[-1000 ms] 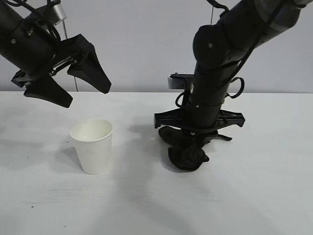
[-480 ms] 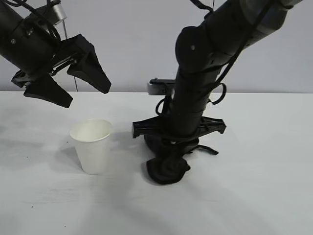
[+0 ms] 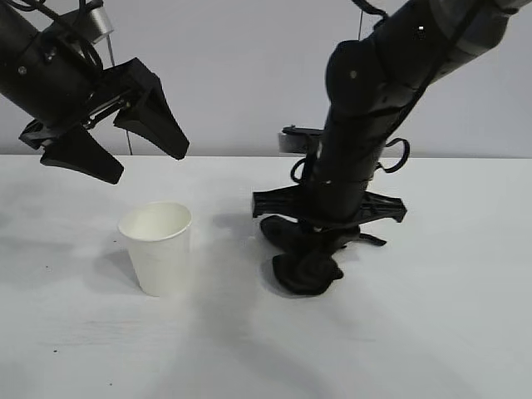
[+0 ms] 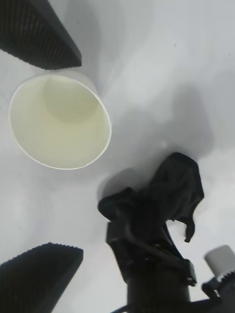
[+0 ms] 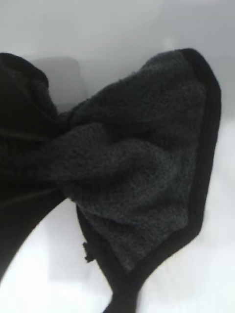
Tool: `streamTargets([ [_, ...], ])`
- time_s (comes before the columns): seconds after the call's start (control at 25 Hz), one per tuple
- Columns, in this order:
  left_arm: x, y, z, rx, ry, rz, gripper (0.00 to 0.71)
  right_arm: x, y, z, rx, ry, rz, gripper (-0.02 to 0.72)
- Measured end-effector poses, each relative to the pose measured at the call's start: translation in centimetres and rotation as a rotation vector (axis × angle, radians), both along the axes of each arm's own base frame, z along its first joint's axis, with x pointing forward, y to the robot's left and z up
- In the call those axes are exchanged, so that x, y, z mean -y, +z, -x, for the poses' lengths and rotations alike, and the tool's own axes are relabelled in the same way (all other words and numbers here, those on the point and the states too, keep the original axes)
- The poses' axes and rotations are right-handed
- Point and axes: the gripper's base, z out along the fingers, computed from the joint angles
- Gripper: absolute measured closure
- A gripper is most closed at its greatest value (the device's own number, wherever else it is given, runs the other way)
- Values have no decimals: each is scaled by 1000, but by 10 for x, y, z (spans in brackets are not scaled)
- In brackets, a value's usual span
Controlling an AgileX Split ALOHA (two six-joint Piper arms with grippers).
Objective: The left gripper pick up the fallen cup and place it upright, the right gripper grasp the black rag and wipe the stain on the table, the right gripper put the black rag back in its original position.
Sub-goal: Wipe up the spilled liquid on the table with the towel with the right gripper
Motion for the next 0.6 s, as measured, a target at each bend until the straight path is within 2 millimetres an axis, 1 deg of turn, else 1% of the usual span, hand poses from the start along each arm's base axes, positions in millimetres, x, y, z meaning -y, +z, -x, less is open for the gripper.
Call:
streamTargets([
  [0.08,0,0,0,0,0,0,16,15,0,-5,-12,-11,15,585],
  [0.16,0,0,0,0,0,0,16,23,-1,-5,-35,0,35,585],
  [0.44,0,0,0,1,1,0,16,26,2,2,-96,15,54,585],
  [0.56,0,0,0,1,-1,-2,16,28,8,9,-110,12,59,585],
  [0.6,0,0,0,1,-1,-3,16,29,13,11,-103,12,56,585],
])
